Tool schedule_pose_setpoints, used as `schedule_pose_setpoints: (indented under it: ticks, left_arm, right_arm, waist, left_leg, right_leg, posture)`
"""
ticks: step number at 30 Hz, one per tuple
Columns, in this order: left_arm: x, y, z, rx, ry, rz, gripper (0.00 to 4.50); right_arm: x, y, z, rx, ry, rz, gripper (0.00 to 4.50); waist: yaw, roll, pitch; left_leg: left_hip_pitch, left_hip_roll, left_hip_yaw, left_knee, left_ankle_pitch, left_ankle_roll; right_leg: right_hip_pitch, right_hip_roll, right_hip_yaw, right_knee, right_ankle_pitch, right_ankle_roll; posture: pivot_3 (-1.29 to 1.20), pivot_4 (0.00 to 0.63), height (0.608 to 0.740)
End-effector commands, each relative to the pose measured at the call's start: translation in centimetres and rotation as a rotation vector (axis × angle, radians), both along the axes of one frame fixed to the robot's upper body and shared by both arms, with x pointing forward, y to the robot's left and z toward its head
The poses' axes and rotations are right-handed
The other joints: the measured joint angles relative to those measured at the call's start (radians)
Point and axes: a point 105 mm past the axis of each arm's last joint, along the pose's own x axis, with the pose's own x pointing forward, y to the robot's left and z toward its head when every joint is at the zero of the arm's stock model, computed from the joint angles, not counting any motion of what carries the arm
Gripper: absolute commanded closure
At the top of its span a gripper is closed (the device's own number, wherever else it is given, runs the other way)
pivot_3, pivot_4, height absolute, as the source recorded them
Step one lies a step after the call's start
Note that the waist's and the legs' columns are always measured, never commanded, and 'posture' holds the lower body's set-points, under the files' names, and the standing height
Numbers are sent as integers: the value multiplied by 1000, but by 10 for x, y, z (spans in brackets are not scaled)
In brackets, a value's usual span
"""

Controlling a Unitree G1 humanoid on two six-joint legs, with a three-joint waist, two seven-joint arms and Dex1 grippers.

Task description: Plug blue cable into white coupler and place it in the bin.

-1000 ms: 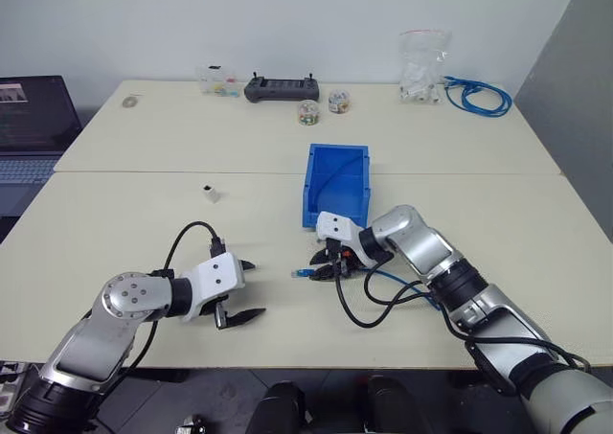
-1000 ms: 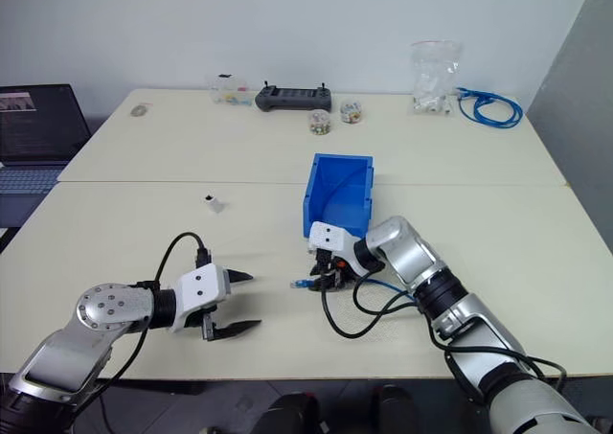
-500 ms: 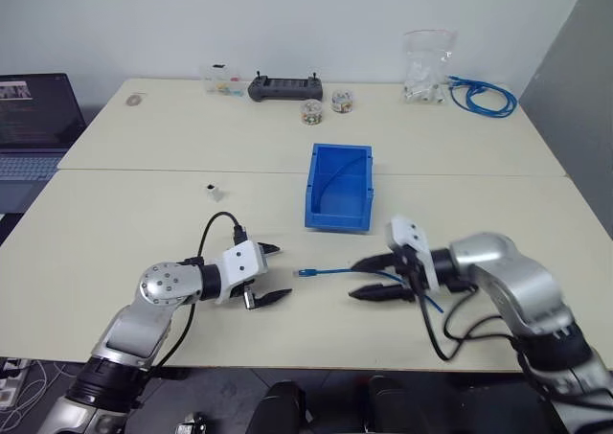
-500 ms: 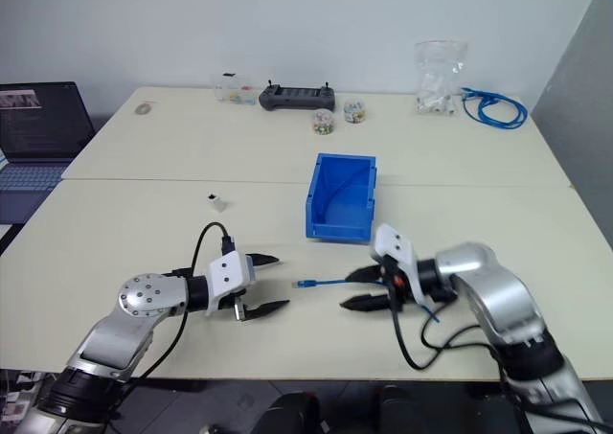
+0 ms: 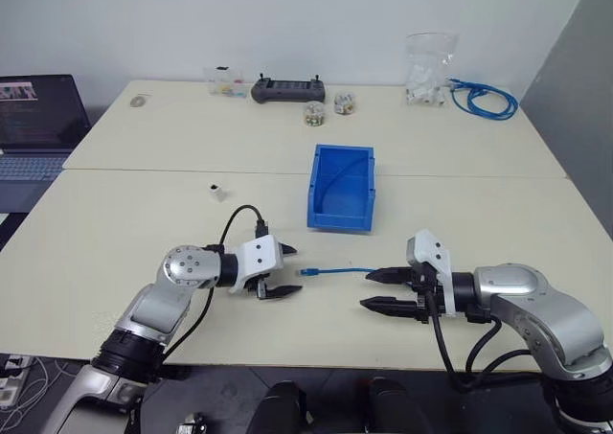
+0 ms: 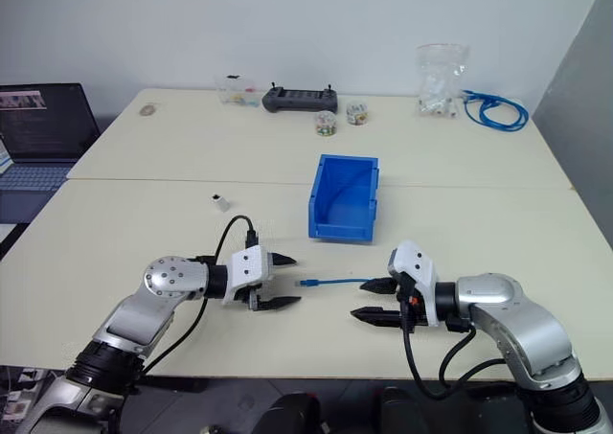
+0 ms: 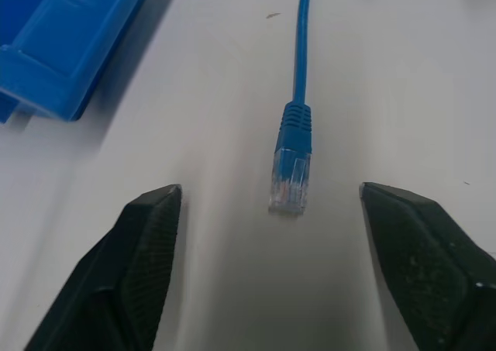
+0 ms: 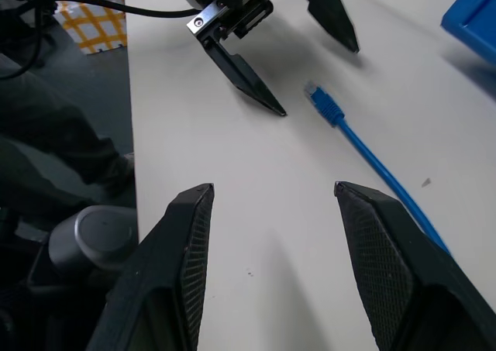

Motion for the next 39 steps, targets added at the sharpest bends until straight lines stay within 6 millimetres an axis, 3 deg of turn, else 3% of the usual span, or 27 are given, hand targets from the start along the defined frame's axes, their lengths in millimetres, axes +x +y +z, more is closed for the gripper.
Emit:
schedule_pose_setpoints:
  ticks: [1,3,13,21,27,34,39]
  left_arm:
    - [-1,12,-28,133,82,33,1483]
    - [0,12,-29,154,87,36,2089]
    - [-5,11,-33,203,124,4,4248]
    - [-13,0,-12,126,219,-45,4286]
    - [-28,-29,41,-196,446,-105,4286]
    - [-28,-43,82,-430,610,-122,4286]
    - [-26,-47,99,-548,678,-115,4286]
  right_arm:
    - [0,-2,17,24,-96,-1,1867]
    - [1,-3,18,24,-111,-5,1867]
    - [-8,-1,33,98,-168,31,1867]
    - [-25,-4,30,94,-40,72,1867]
    - [-41,-5,37,163,65,70,1867]
    - [-47,-5,34,206,118,32,1867]
    - [-40,-5,39,284,136,-10,1867]
  waist:
    - [0,0,-1]
    - [0,0,-1]
    - [0,5,-9]
    - [-13,4,-9]
    - [-21,0,-7]
    - [-20,-2,-5]
    - [-24,-4,-4]
  left_leg:
    - [0,0,0,0,0,0]
    - [0,0,0,0,0,0]
    - [2,0,0,0,0,0]
    - [2,1,0,-1,0,0]
    - [-1,1,-1,0,0,0]
    - [-1,1,-2,0,0,0]
    - [-1,1,-2,0,0,0]
  right_leg:
    - [0,0,0,0,0,0]
    - [0,0,0,0,0,0]
    - [1,0,0,0,0,1]
    - [1,1,0,0,-1,1]
    - [0,1,-1,0,-1,1]
    - [0,1,-2,0,-1,1]
    - [0,1,-1,0,-1,1]
  posture:
    - [0,150,740]
    - [0,150,740]
    - [0,150,740]
    - [0,150,740]
    - [0,150,740]
    - [0,150,740]
    - [0,150,740]
